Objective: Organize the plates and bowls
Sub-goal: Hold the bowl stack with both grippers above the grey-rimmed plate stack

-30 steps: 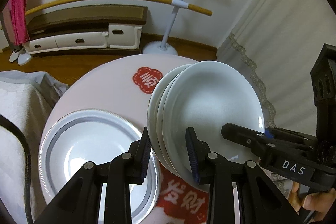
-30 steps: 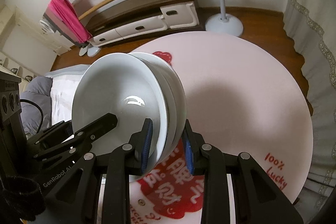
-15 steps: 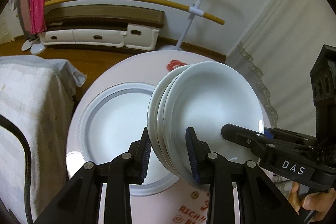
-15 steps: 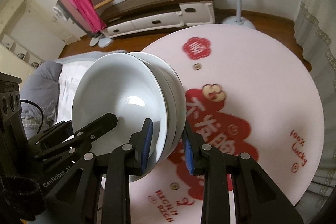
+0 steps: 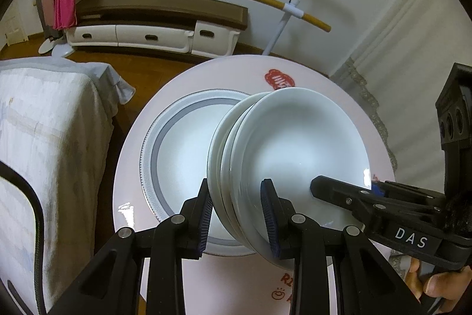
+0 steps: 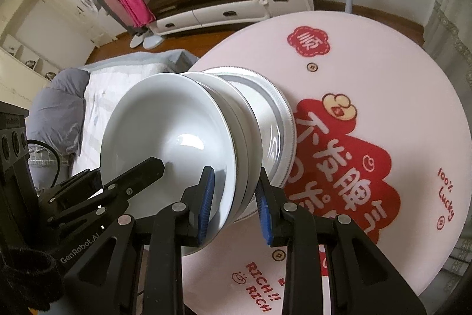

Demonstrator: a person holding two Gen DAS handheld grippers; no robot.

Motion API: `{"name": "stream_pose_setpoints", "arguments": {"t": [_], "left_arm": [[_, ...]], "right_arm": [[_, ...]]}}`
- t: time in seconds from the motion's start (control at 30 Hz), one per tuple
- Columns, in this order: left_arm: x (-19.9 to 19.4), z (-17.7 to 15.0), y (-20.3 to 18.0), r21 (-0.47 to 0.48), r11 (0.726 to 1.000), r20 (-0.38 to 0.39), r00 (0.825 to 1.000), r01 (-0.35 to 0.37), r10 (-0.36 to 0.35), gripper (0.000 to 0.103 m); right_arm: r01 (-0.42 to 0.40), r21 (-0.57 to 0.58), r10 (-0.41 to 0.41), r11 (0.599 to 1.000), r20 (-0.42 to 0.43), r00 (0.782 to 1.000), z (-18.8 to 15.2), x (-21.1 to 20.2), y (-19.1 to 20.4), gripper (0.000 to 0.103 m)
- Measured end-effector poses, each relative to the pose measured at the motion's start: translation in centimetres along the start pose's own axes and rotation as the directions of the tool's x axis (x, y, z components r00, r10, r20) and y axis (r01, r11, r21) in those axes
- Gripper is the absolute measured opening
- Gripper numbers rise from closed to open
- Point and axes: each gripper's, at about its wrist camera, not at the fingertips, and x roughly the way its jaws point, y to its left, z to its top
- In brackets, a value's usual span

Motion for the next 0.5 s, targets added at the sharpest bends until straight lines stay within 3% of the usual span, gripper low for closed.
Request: {"name": "stream_pose_setpoints", "arguments": {"t": [0.5], "left_arm": [[2.3, 1.4, -0.1, -0.018, 1.0, -0.034, 0.999, -0.001, 0.001, 0.028]], "right_arm": [[0.003, 0.006, -0.003, 1.0, -0.041, 0.999, 0.6, 1.8, 0.0, 0.028]]}}
